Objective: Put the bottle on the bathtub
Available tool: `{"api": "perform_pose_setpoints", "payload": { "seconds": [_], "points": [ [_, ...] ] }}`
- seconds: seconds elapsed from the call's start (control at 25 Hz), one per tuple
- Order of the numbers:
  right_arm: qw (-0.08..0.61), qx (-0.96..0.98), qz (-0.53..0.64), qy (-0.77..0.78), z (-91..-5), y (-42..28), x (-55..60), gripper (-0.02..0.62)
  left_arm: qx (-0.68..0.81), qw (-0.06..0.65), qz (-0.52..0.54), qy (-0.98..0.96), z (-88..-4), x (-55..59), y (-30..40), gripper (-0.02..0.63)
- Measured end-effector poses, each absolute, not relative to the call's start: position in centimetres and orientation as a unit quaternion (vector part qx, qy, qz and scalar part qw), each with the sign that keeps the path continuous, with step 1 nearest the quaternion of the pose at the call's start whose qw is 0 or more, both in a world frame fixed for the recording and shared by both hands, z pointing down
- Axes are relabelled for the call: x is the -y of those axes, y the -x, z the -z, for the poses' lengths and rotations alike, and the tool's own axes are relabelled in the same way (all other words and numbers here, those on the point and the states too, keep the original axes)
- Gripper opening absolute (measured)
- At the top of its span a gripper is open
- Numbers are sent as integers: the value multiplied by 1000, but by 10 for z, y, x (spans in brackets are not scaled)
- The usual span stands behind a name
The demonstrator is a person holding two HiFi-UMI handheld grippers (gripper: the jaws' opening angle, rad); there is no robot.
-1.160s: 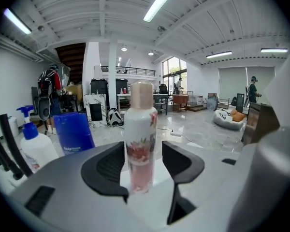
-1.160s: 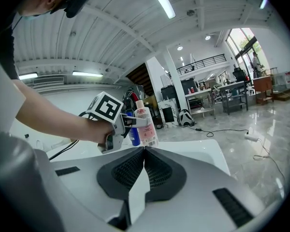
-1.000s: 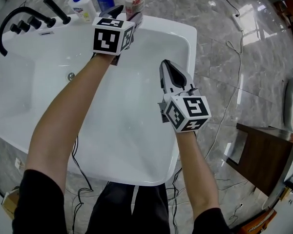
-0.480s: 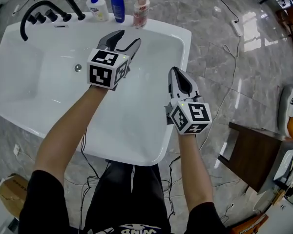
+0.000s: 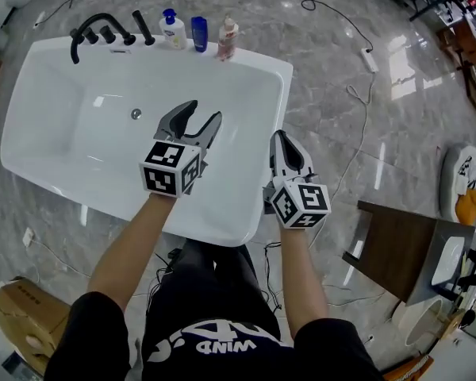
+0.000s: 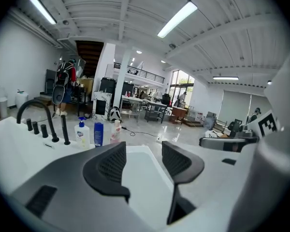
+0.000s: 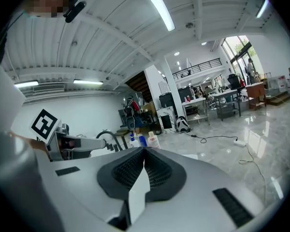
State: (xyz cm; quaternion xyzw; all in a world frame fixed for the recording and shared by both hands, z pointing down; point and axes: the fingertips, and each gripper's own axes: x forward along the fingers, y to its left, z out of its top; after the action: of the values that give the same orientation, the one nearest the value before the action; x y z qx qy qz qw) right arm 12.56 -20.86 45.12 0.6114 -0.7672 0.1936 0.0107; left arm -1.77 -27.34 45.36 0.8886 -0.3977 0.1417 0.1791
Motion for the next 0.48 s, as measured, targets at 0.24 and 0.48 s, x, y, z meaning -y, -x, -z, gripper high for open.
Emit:
{"api": "perform_pose_setpoints", "payload": {
  "seconds": [0.24, 0.48],
  "points": [
    [0, 779, -197, -595, -411, -106, 170, 25, 393, 177, -137, -892, -404, 208, 38, 233],
    [12, 800, -183, -572, -378, -95, 134, 25, 382, 172, -123, -900, -367, 156, 54, 213]
  ]
}}
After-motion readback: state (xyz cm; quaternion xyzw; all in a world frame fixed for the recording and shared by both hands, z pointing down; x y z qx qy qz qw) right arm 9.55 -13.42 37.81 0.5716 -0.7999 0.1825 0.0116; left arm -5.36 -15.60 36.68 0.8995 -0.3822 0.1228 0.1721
